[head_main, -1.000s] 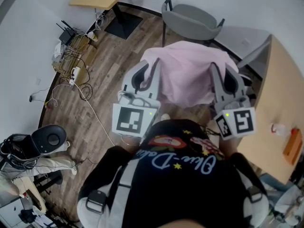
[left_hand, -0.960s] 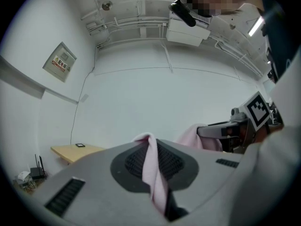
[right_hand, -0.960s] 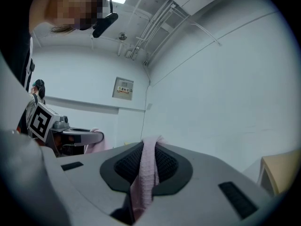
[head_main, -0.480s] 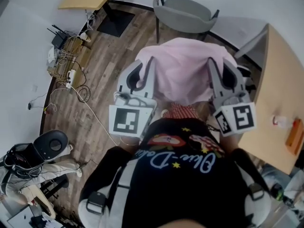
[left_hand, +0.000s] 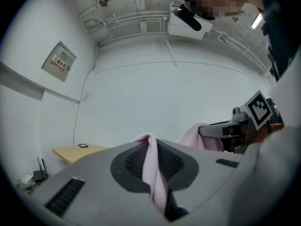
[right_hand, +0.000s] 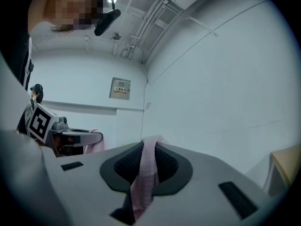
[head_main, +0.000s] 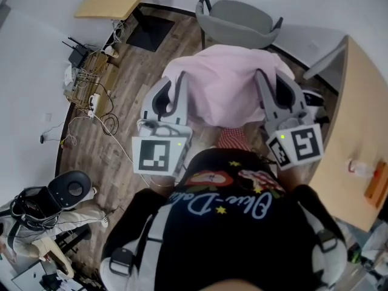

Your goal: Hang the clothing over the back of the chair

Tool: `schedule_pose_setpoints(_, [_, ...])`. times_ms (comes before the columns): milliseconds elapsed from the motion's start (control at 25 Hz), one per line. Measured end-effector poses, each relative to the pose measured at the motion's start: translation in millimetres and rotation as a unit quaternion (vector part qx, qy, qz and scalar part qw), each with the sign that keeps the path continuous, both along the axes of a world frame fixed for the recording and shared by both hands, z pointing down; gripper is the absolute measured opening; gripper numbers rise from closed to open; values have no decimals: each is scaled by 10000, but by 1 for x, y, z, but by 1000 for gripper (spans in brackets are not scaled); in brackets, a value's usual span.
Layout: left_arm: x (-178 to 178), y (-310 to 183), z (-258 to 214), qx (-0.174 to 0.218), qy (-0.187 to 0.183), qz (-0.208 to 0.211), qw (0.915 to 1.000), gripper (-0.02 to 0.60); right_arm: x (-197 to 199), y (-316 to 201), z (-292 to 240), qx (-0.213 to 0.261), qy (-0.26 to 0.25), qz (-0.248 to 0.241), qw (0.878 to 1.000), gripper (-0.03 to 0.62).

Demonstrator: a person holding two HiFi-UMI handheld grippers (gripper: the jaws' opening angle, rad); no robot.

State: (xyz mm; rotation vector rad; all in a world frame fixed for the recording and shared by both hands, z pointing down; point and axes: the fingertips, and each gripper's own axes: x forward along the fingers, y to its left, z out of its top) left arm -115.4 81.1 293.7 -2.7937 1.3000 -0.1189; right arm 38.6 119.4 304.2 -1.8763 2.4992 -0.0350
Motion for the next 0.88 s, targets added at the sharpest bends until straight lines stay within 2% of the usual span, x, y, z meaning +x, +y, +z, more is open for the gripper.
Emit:
schedule_pose_setpoints(520, [50, -58, 6, -51, -128, 106, 9998, 14, 54, -53, 4, -31, -13, 159, 9999, 44])
schedule_pose_setpoints(720, [38, -68, -5, -107, -121, 224, 9996, 15, 46, -55, -9, -66, 24, 313, 9995, 44])
schedule_pose_setpoints(880, [50, -102, 5, -146, -209, 321, 9992, 14, 55, -87, 2, -130, -34, 363, 9993, 44])
